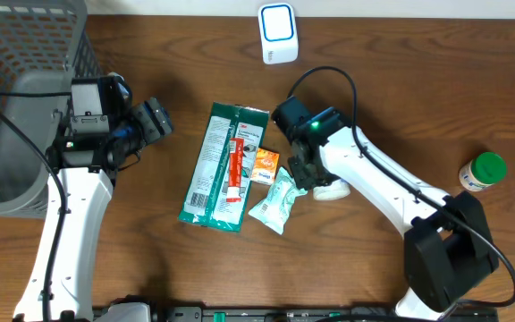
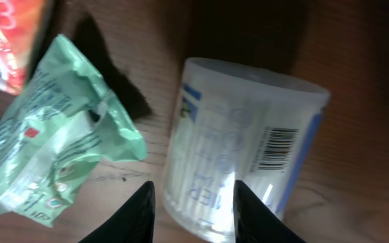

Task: Scan the item barcode
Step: 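Move the right gripper onto the white-and-blue swab tub and grasp it, then lift the swab tub and carry it toward the scanner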

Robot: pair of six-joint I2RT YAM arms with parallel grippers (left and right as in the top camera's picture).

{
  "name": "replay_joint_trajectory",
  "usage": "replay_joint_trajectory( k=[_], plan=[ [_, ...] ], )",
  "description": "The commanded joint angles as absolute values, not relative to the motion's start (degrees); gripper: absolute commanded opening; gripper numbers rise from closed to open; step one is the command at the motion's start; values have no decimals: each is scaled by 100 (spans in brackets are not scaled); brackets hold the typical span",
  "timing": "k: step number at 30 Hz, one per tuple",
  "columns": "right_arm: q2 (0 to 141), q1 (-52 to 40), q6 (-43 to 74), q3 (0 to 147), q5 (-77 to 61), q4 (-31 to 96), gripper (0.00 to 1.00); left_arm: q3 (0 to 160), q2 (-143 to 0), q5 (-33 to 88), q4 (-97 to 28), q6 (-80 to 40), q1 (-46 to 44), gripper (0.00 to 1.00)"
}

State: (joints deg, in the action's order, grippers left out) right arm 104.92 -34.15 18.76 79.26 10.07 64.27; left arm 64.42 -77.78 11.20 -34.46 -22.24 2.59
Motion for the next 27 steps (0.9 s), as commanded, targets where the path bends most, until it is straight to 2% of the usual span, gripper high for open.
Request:
replay_joint_trajectory(
  k=[1, 3, 9, 17, 20, 25, 27],
  plan=[
    [10462, -3319, 1977, 7898, 1155, 6473, 32, 6558, -7747, 1066, -3441, -2150, 283, 88],
    [10462, -3308, 2001, 7898, 1111, 6469, 27, 6558, -7747, 1066, -3441, -2150, 283, 88],
    [10462, -3310, 2038, 7898, 268, 6250, 23, 6558, -7747, 1066, -3441, -2150, 283, 88],
    [10462, -3308, 2067, 7516, 556, 6010, 21, 6558, -7747, 1066, -3441, -2150, 283, 88],
    [10449, -3297, 2126, 7533, 1100, 6165, 20, 6558, -7747, 1066, -3441, -2150, 283, 88],
    [10449, -3197, 2119, 7557, 1549, 6259, 26, 6558, -7747, 1066, -3441, -2150, 283, 88],
    [10447, -3096, 2117, 7647, 1649, 6261, 39, 6558, -7747, 1066, -3441, -2150, 283, 88]
  ],
)
